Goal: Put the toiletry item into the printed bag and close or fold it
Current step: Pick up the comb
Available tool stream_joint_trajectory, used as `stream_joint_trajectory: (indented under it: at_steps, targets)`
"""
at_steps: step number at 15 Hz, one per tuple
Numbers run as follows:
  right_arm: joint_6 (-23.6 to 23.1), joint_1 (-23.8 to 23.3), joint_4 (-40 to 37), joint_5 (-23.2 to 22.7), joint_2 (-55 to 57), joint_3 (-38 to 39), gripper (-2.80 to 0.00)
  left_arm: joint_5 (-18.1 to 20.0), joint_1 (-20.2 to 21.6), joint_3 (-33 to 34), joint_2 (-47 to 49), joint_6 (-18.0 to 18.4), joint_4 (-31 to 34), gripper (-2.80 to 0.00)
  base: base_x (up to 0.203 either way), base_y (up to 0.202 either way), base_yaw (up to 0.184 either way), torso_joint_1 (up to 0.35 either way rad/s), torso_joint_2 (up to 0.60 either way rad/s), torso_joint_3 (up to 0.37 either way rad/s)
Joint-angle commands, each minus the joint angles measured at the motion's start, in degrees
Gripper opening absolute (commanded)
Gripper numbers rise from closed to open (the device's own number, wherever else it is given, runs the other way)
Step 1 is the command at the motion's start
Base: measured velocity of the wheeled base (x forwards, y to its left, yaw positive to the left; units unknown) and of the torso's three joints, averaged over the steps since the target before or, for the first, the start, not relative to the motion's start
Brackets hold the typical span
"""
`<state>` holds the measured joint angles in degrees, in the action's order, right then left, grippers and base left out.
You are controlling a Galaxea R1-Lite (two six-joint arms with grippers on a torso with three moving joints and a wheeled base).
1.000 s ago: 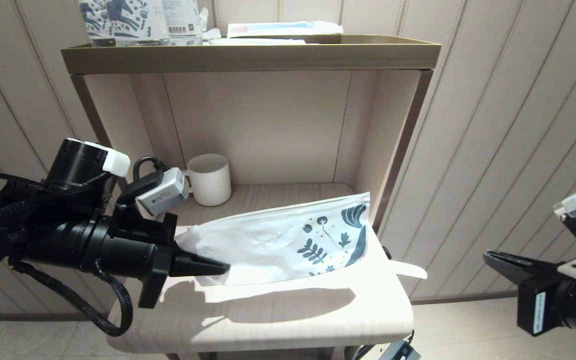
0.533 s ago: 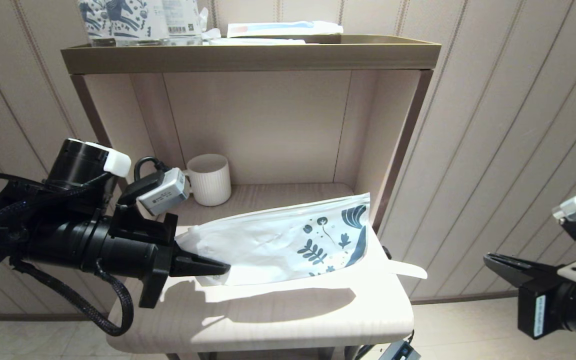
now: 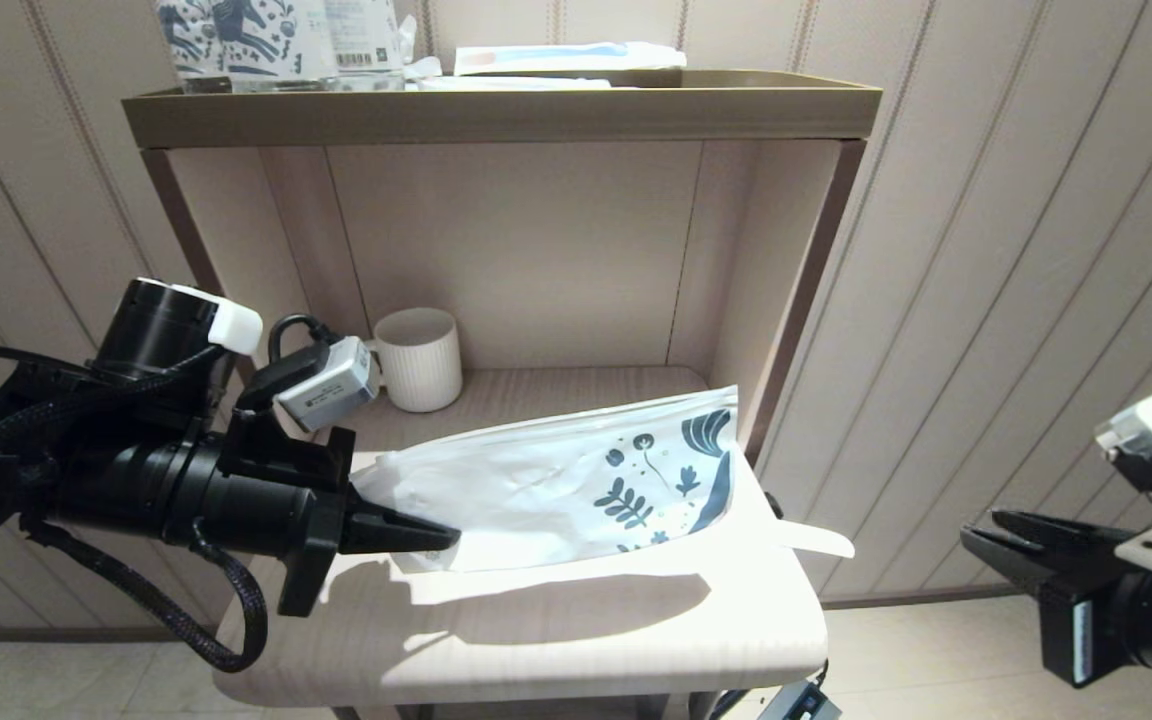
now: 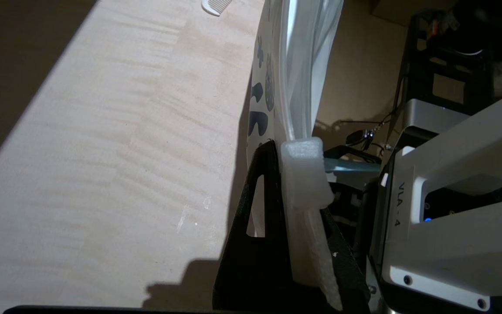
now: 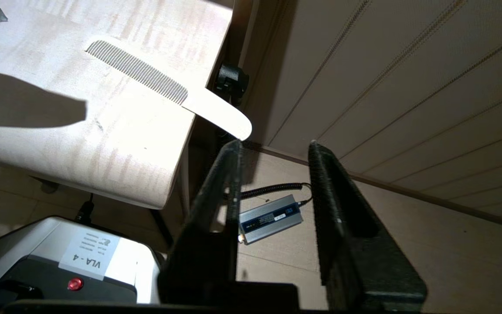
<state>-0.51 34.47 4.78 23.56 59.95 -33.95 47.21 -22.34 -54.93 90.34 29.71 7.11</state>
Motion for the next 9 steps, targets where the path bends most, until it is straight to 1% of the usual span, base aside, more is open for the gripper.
stream_joint_trajectory:
  at_steps: [1, 9]
  targets:
    - [-0.02, -0.02, 0.06, 0.08, 0.08, -0.15, 0.00, 0.25, 0.02, 0.00, 0.18, 0.17, 0.09, -2.80, 0.000, 0.000, 0.000, 0.000, 0.00, 0.000]
    - [-0.01, 0.07, -0.03, -0.10, -0.80, 1.08, 0.00, 0.25, -0.11, 0.09, 0.27, 0.17, 0.10, -2.80, 0.000, 0.000, 0.000, 0.000, 0.00, 0.000]
